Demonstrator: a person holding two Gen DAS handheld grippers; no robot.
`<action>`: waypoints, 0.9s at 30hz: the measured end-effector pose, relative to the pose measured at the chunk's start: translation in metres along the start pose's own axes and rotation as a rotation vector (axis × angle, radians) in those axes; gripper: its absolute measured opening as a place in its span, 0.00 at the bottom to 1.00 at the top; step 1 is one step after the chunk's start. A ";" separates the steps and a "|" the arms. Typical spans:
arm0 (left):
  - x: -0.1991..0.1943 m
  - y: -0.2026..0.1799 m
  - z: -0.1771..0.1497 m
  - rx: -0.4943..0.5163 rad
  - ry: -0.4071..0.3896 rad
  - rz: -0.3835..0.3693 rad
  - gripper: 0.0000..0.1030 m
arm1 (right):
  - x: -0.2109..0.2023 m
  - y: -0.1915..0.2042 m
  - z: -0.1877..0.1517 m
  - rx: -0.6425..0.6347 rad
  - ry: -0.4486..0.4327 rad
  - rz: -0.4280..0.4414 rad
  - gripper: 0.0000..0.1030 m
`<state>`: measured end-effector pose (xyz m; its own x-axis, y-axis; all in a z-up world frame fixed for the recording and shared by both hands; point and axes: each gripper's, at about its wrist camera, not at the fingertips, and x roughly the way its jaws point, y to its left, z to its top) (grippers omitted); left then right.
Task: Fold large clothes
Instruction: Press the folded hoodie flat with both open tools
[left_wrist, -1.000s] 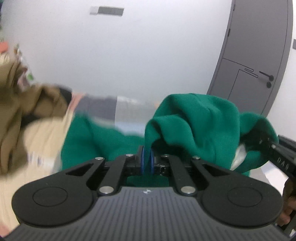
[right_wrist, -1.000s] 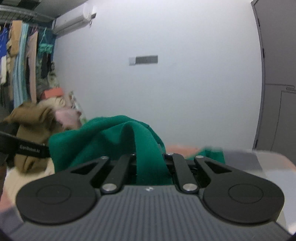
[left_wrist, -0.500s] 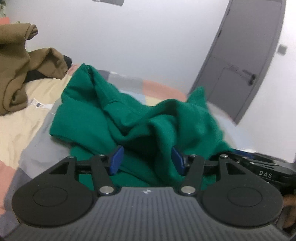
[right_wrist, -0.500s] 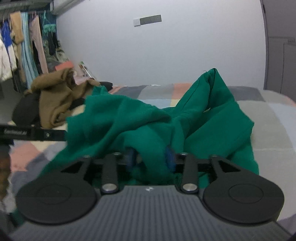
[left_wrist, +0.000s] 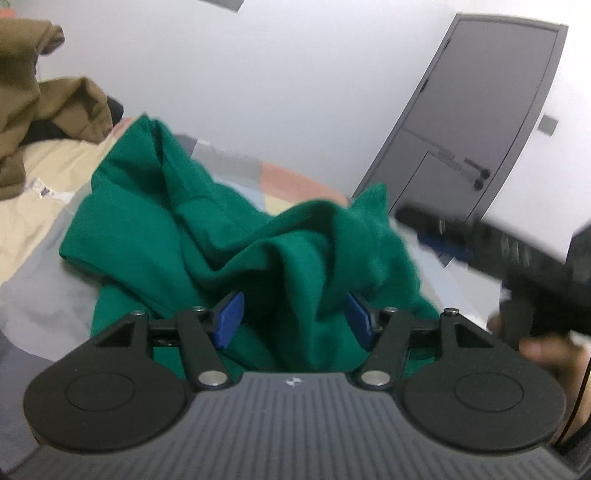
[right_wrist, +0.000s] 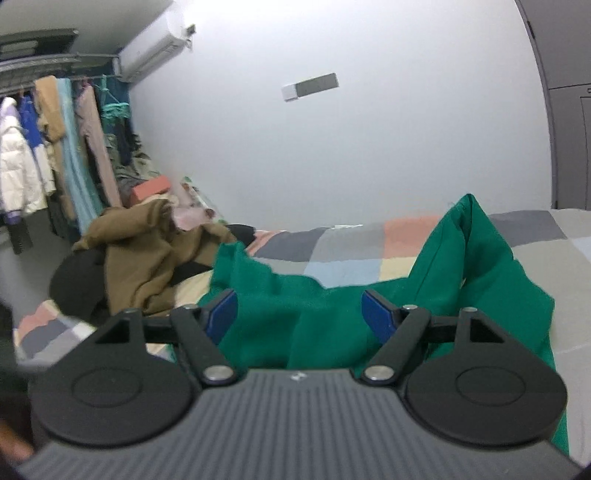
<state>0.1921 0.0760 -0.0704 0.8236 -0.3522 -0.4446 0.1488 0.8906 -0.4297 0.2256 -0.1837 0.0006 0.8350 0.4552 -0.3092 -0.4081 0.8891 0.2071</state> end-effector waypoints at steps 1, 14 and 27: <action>0.007 0.004 -0.001 -0.007 0.020 0.010 0.62 | 0.009 -0.004 0.003 0.033 -0.002 -0.003 0.73; 0.038 0.031 -0.008 -0.079 0.127 0.068 0.62 | 0.061 -0.021 -0.033 0.057 0.245 0.046 0.45; -0.028 0.027 0.006 -0.033 -0.111 0.008 0.62 | 0.056 0.012 -0.081 -0.171 0.308 -0.049 0.45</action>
<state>0.1767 0.1118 -0.0653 0.8807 -0.3092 -0.3589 0.1253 0.8827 -0.4530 0.2376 -0.1439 -0.0896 0.7149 0.3815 -0.5860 -0.4482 0.8932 0.0348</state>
